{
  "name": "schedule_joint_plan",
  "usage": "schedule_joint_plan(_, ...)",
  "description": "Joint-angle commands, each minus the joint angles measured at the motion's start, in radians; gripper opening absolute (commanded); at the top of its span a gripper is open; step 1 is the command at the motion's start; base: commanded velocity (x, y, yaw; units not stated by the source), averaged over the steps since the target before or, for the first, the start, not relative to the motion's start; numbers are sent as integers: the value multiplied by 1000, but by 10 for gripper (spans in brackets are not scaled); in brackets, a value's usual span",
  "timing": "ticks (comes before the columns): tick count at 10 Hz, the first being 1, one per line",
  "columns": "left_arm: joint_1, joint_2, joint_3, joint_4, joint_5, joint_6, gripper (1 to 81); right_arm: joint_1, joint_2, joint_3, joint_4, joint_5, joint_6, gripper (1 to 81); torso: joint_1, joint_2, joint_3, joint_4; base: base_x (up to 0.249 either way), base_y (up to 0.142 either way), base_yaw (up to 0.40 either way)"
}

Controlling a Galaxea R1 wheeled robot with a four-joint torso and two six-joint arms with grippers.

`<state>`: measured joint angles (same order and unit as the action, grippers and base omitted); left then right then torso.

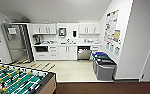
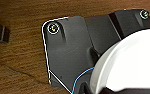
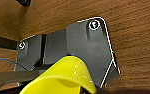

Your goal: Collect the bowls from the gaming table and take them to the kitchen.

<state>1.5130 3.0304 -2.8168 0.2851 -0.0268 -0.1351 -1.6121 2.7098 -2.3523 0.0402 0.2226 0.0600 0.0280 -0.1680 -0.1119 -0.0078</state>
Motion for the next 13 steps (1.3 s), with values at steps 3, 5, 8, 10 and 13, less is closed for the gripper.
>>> schedule_joint_plan(3,-53,1,-1,6,39,0,10,45,-26,6,-11,-38,-2,10,0,0,0,0,194,0,0)
schedule_joint_plan(5,-53,-1,7,6,39,0,10,45,-26,6,-11,-38,-2,10,0,0,0,0,194,0,0)
schedule_joint_plan(8,-53,-5,7,6,39,0,10,47,-23,4,-11,-38,-2,10,0,0,0,0,194,0,0)
schedule_joint_plan(10,-53,-10,7,6,41,0,10,47,-23,4,-11,-40,-2,10,0,0,0,0,194,0,0)
schedule_joint_plan(13,-53,-8,7,6,39,0,10,47,-25,4,-11,-42,-2,10,0,0,0,0,194,0,0)
